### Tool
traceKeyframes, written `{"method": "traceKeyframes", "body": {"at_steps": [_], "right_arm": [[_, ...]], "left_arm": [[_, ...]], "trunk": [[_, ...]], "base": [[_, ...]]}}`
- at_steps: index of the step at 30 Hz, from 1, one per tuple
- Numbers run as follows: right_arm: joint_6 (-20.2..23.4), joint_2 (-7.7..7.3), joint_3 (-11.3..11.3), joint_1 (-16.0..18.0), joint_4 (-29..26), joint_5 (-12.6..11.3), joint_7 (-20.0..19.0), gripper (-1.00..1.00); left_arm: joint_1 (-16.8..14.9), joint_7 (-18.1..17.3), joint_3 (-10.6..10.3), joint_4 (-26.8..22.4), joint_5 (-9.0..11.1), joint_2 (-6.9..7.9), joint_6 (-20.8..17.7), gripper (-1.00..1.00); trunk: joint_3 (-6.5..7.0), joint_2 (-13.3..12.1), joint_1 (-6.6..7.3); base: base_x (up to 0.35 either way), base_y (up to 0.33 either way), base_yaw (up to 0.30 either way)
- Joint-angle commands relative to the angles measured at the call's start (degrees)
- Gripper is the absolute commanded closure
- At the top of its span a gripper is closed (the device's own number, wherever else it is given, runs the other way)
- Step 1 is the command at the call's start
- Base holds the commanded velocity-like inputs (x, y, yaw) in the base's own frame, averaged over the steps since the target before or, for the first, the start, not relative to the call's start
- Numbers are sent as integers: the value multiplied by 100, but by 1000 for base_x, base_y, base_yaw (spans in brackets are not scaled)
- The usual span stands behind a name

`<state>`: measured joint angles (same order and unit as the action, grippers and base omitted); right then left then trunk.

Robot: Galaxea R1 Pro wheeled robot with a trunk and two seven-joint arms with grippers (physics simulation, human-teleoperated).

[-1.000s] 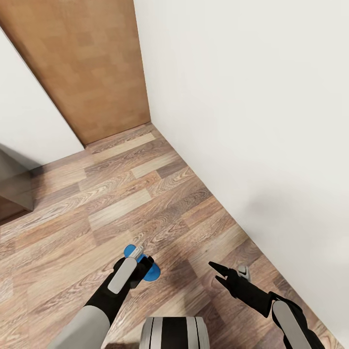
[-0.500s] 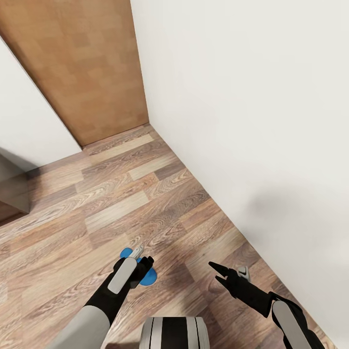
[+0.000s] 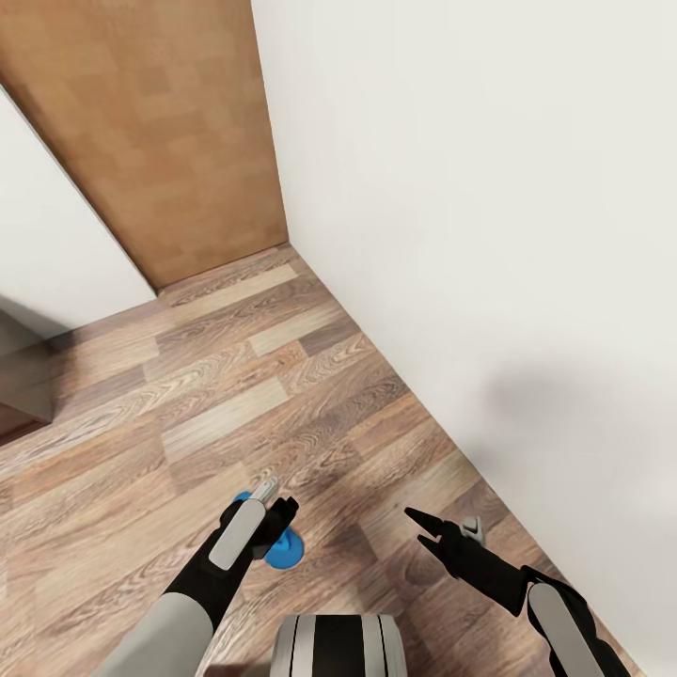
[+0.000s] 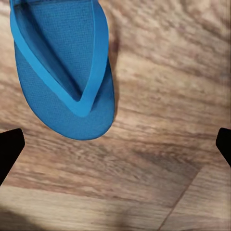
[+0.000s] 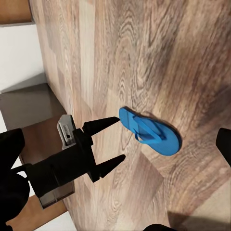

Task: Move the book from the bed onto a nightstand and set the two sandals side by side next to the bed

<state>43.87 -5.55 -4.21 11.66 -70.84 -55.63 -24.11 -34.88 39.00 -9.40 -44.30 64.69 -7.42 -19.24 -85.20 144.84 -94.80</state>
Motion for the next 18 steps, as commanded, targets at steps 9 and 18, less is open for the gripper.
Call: {"method": "traceKeyframes", "body": {"at_steps": [9,18], "right_arm": [[33,1,-9,2,0,-3,-15,-100],[33,1,-8,1,0,-1,-15,-100]], "left_arm": [[-2,38,-10,-9,26,-3,-10,-100],[-2,38,-10,-9,26,-5,-1,-100]], "trunk": [[-4,1,1],[-4,1,1]], "base": [[7,0,0],[0,0,0]]}}
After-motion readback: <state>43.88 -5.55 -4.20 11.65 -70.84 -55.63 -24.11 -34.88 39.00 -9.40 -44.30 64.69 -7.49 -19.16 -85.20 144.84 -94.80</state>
